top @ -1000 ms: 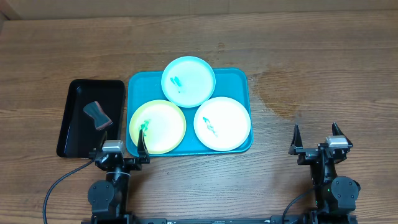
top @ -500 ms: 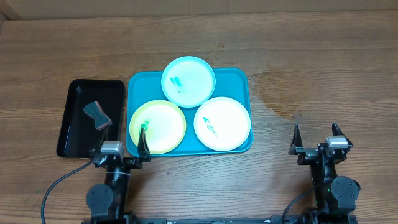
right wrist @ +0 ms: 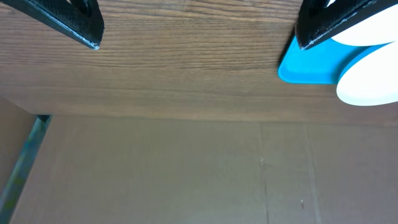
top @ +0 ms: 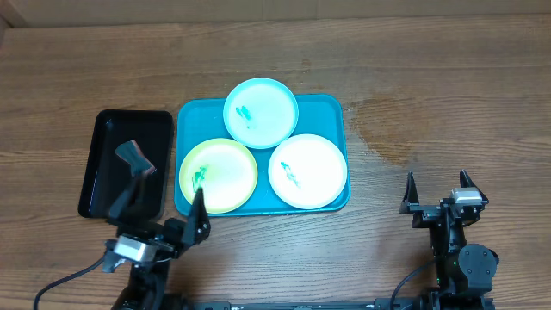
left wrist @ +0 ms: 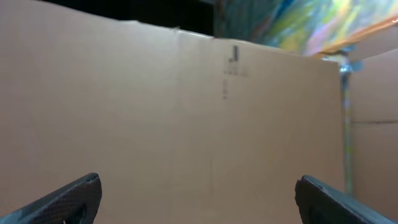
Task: Clean dirty plates on tray and stack at the side
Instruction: 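Move the left gripper to the sponge on the black tray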
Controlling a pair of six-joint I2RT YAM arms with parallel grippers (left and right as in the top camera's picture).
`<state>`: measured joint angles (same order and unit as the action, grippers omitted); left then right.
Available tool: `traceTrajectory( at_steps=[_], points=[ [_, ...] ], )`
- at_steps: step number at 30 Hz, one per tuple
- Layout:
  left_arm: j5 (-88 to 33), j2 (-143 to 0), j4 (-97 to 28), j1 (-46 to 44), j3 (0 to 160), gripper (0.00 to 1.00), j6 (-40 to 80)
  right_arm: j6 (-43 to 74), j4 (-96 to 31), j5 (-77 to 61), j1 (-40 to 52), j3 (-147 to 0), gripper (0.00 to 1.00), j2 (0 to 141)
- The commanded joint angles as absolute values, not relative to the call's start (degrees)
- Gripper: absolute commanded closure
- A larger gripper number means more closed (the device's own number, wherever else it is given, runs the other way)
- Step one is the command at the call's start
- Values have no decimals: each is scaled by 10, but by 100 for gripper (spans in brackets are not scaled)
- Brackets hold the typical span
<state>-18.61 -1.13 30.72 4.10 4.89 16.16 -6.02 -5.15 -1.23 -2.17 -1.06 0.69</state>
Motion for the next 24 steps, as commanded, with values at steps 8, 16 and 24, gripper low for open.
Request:
traceTrajectory(
  at_steps=[8, 16, 24],
  points=[
    [-125, -304, -158, 37, 420, 0, 29, -63, -48, -9, -23, -5, 0, 2],
    [-10, -531, -334, 56, 623, 0, 82, -63, -48, -9, -23, -5, 0, 2],
    [-10, -687, -440, 106, 747, 0, 122, -63, -48, -9, -23, -5, 0, 2]
  ],
)
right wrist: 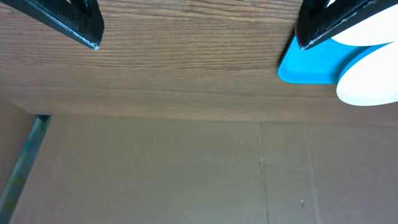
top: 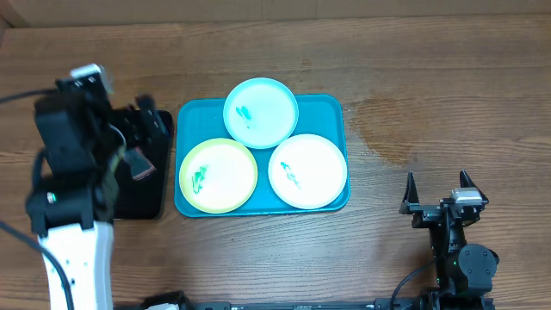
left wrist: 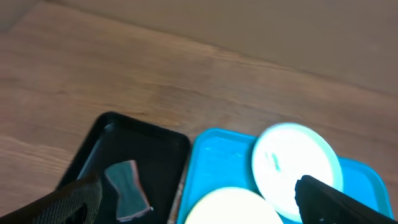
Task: Clean dirty plates on tray and stack at the side
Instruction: 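Move the left gripper to the sponge on the black tray, then grasp the orange-and-green sponge with the left gripper and lift it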
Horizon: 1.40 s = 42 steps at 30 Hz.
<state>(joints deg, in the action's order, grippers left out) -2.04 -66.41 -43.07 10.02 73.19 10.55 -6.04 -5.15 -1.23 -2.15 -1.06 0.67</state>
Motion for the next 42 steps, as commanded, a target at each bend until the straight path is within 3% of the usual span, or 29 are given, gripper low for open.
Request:
traceTrajectory(
  at_steps=[1, 7, 13, 38, 40, 42],
  points=[
    [-1, -697, -442, 106, 746, 0, 106, -63, -48, -9, -23, -5, 0, 2],
    [91, -775, -464, 125, 746, 0, 185, -63, -48, -9, -23, -5, 0, 2],
    [91, -867, -432, 163, 746, 0, 237, -63, -48, -9, -23, -5, 0, 2],
    [95, -1140, -378, 181, 746, 0, 238, -63, -48, -9, -23, -5, 0, 2],
    [96, -1146, -374, 181, 746, 5, 238, -63, -48, -9, -23, -5, 0, 2],
    [96, -1150, -371, 181, 746, 19, 238, -63, -48, -9, -23, -5, 0, 2]
  ],
)
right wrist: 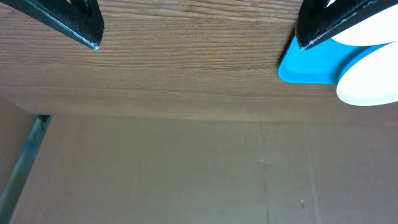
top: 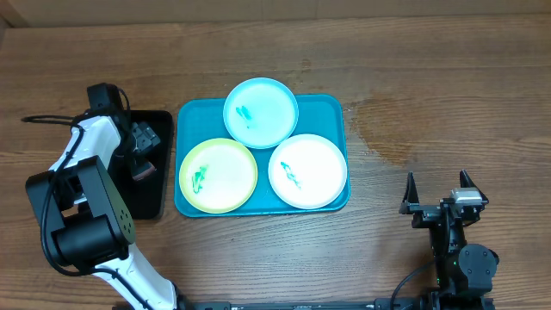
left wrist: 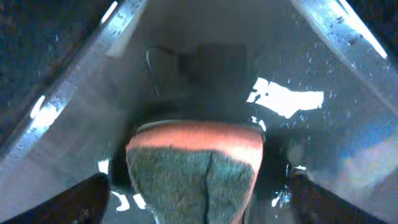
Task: Clean dirty plates on tray and stack at the side
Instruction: 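Grasp the orange-and-green sponge with the left gripper and lift it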
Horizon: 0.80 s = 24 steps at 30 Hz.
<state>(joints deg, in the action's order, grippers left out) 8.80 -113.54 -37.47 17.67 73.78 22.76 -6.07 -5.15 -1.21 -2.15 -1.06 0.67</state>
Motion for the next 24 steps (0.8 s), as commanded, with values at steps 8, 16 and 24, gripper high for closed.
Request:
traceTrajectory(
  at_steps=[8, 16, 24],
  points=[
    [96, -1150, -369, 192, 746, 94, 238, -63, -48, -9, -23, -5, 0, 2],
    [79, -1150, -413, 195, 746, 0, 238, -63, -48, -9, -23, -5, 0, 2],
    [32, -1150, -489, 195, 747, 6, 238, -63, -48, -9, -23, -5, 0, 2]
  ],
)
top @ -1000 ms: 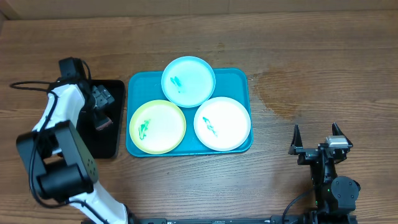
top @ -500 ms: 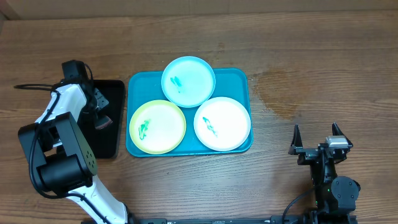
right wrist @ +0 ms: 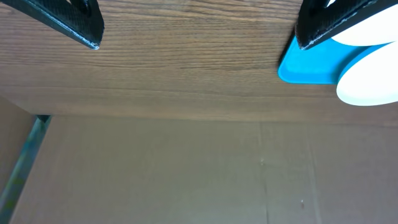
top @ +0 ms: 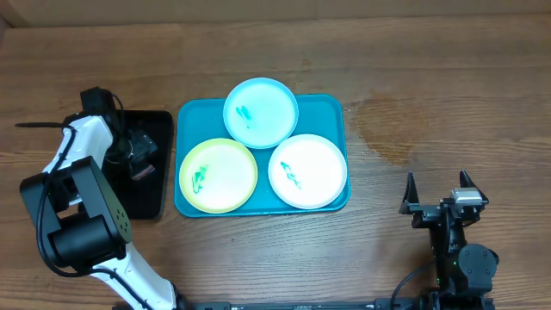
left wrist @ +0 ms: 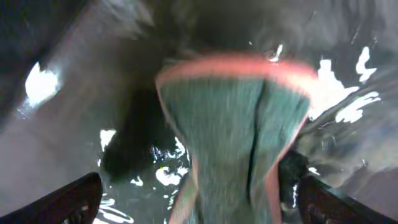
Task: Clean dirty plates on tray and stack at the side
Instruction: 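Grasp the orange-and-green sponge with the left gripper and lift it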
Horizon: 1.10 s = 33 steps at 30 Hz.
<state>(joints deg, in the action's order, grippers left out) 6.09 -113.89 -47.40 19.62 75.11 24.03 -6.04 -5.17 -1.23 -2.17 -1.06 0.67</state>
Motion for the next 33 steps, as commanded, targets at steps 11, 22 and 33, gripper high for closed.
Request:
traceTrajectory(
  at_steps=[11, 22, 33],
  points=[
    [46, -1150, -469, 195, 747, 85, 238, -63, -48, -9, -23, -5, 0, 2],
    [131, -1150, -413, 195, 747, 0, 207, -63, -48, -9, -23, -5, 0, 2],
    [130, -1131, -476, 195, 794, 96, 208, -63, -48, -9, -23, -5, 0, 2]
  ],
)
